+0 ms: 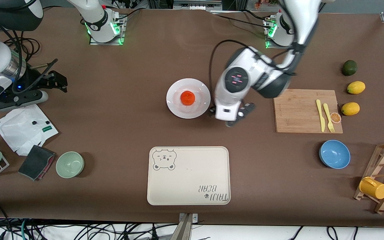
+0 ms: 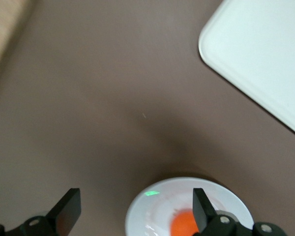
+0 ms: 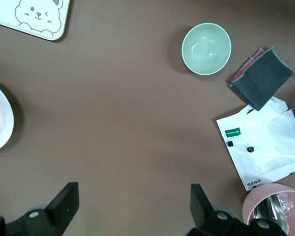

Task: Place orange and plate with both arms
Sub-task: 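Open the left gripper and withdraw it toward its rest pose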

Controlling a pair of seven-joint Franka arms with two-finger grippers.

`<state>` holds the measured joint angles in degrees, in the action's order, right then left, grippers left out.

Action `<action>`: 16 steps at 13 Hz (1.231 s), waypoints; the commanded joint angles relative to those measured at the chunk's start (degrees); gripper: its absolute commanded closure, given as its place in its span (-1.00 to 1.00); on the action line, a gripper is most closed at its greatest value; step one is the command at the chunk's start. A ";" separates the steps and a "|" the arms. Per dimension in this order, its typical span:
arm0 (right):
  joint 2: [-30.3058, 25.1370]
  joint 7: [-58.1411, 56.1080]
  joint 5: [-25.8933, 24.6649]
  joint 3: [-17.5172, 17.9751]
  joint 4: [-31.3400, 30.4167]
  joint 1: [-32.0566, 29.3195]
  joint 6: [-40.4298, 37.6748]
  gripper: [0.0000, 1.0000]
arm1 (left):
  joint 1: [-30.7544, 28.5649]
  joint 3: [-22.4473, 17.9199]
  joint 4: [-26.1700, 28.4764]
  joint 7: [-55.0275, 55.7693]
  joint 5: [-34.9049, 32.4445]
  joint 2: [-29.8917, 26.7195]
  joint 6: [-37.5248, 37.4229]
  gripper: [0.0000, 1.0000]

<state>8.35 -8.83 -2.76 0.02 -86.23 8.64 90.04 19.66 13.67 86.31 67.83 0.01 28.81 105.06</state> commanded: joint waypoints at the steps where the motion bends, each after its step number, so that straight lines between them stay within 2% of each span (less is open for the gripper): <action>1: -0.09 0.83 0.03 0.07 0.45 0.23 -0.21 -1.00 | -6.98 1.01 1.32 -14.52 -0.10 -4.80 -6.08 -1.00; 3: -0.09 0.83 0.12 0.07 0.45 0.23 -0.13 -1.00 | -9.54 0.31 1.32 -23.84 -0.98 -6.39 -9.78 -1.00; 5: -0.09 0.83 0.12 0.15 0.19 0.23 -0.04 -1.00 | -15.07 0.48 1.41 -32.90 -0.98 -8.84 -9.88 -1.00; 9: -1.23 0.83 1.34 0.07 -3.58 0.23 0.22 -1.00 | -18.60 0.22 -0.34 -46.34 -5.46 -13.16 -10.75 -1.00; 11: -2.36 0.83 2.67 -0.46 -5.08 0.23 0.75 -1.00 | -21.41 0.04 -4.37 -54.69 -5.90 -13.69 -12.33 -1.00; 13: -3.43 0.83 2.67 -0.46 -6.66 -0.03 1.46 -1.00 | -23.78 0.13 -10.43 -57.72 -5.73 -13.69 -17.23 -1.00; 15: -3.43 0.83 3.28 -0.46 -6.93 -1.69 1.98 -1.00 | -26.51 1.00 -11.78 -61.30 -5.55 -13.95 -23.39 -1.00; 16: -2.91 0.83 4.76 -0.46 -7.11 -1.96 1.98 -1.00 | -26.61 0.66 -11.69 -67.33 -6.33 -15.17 -24.46 -1.00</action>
<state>6.76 -8.60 -0.33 -0.46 -91.15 7.82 90.87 -5.99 13.47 75.91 7.66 -4.48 14.16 83.72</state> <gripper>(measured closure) 0.000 0.000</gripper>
